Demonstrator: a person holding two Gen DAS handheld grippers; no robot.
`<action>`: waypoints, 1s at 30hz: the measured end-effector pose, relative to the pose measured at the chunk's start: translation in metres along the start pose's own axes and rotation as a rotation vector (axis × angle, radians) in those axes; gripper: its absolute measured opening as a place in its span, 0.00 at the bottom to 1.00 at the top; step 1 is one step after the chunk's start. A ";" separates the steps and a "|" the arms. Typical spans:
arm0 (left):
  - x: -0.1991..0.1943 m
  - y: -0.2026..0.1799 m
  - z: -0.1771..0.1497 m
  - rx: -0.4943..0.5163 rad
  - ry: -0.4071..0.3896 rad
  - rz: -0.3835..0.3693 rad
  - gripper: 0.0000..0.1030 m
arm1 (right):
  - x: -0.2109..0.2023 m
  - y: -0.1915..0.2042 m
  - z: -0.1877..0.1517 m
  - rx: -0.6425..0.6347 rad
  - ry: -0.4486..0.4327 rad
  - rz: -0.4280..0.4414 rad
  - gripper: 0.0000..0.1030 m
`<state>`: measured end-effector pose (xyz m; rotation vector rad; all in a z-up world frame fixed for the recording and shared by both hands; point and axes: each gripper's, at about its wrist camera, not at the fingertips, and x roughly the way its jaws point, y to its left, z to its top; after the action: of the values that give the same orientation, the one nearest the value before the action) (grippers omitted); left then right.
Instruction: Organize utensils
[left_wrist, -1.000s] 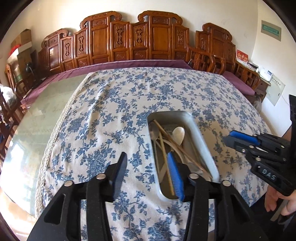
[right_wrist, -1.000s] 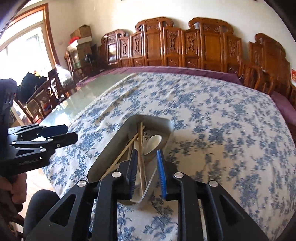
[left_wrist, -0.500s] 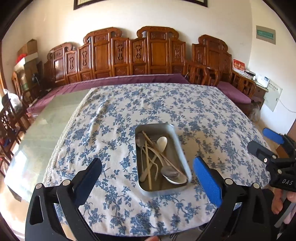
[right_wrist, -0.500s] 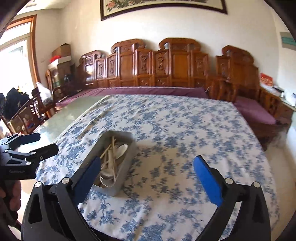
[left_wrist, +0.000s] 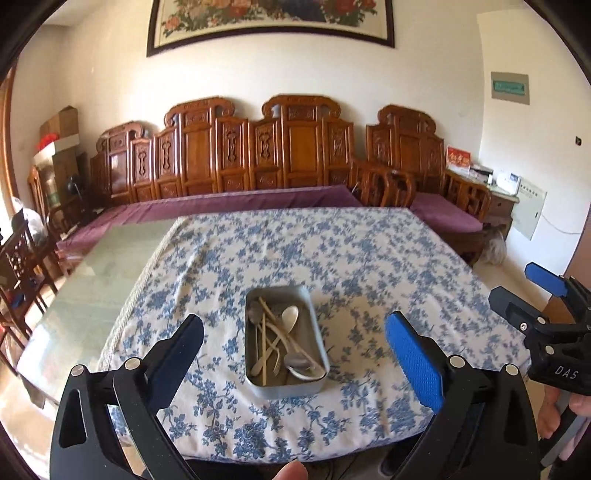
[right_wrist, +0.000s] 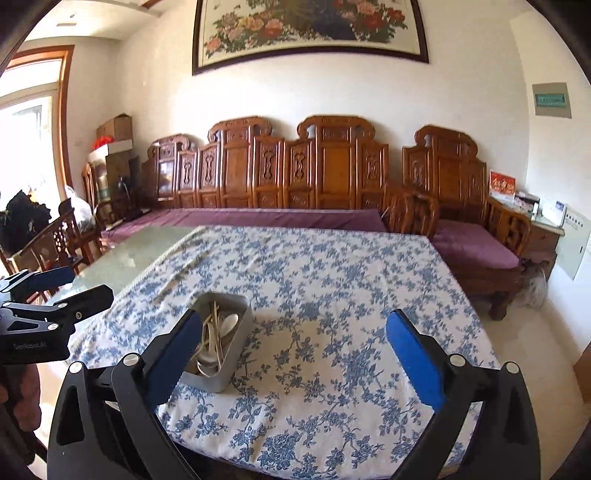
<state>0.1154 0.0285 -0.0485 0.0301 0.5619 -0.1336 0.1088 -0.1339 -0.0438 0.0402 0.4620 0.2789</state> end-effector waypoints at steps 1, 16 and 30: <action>-0.007 -0.002 0.003 0.003 -0.014 0.001 0.92 | -0.004 0.001 0.003 -0.002 -0.010 -0.003 0.97; -0.071 -0.005 0.025 -0.009 -0.134 0.018 0.92 | -0.065 0.003 0.030 0.012 -0.146 -0.013 0.97; -0.073 0.002 0.023 -0.013 -0.142 0.033 0.92 | -0.065 -0.001 0.032 0.019 -0.153 -0.021 0.97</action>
<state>0.0665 0.0372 0.0099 0.0174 0.4199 -0.0987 0.0671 -0.1520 0.0131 0.0744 0.3129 0.2492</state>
